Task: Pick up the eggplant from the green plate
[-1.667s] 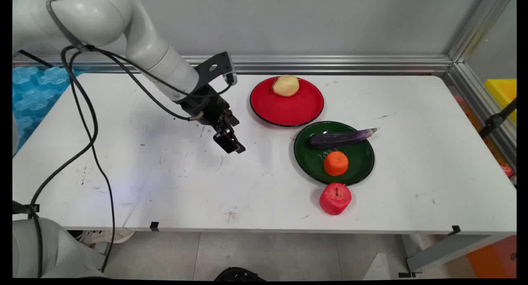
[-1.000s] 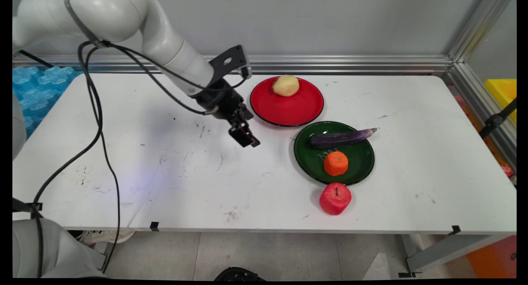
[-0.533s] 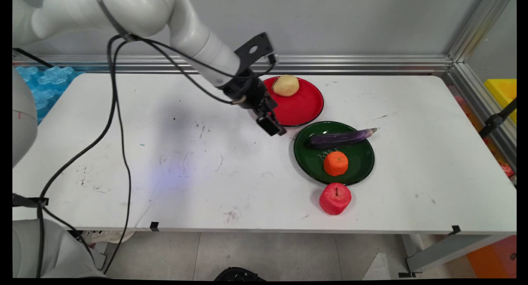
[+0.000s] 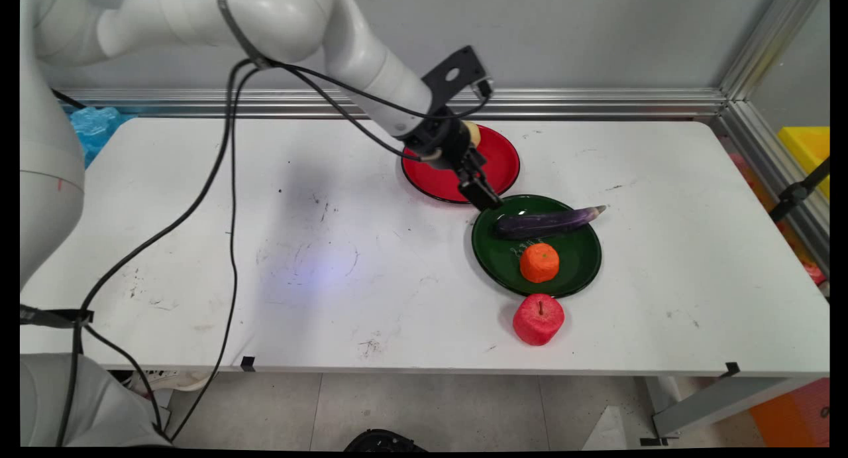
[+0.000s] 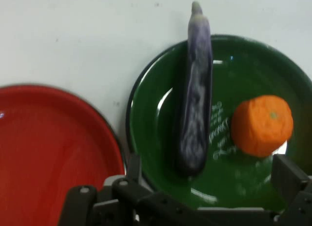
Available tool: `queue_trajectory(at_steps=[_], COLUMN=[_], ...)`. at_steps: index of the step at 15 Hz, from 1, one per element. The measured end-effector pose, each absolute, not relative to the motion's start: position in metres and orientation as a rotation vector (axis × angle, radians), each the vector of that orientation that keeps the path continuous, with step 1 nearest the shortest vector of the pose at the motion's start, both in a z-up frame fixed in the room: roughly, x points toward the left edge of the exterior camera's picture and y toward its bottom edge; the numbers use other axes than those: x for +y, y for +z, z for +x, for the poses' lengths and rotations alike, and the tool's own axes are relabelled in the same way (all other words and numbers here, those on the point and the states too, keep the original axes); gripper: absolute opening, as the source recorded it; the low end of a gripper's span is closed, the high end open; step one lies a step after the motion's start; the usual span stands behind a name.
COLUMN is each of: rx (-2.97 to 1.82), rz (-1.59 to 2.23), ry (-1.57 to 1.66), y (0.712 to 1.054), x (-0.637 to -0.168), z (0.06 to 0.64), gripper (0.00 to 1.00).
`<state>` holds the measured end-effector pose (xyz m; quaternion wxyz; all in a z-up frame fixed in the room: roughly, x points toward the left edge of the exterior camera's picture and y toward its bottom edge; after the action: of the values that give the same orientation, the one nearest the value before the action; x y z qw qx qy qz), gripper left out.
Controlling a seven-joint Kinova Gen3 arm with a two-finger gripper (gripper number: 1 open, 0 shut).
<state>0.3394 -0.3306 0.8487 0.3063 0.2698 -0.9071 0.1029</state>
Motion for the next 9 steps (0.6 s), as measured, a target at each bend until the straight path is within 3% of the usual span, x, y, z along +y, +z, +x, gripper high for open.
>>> queue_trajectory(at_steps=[9], rx=[-2.390], rz=[0.631], ry=[0.326], y=[0.814], x=[-0.359], z=[0.294], gripper=[1.00])
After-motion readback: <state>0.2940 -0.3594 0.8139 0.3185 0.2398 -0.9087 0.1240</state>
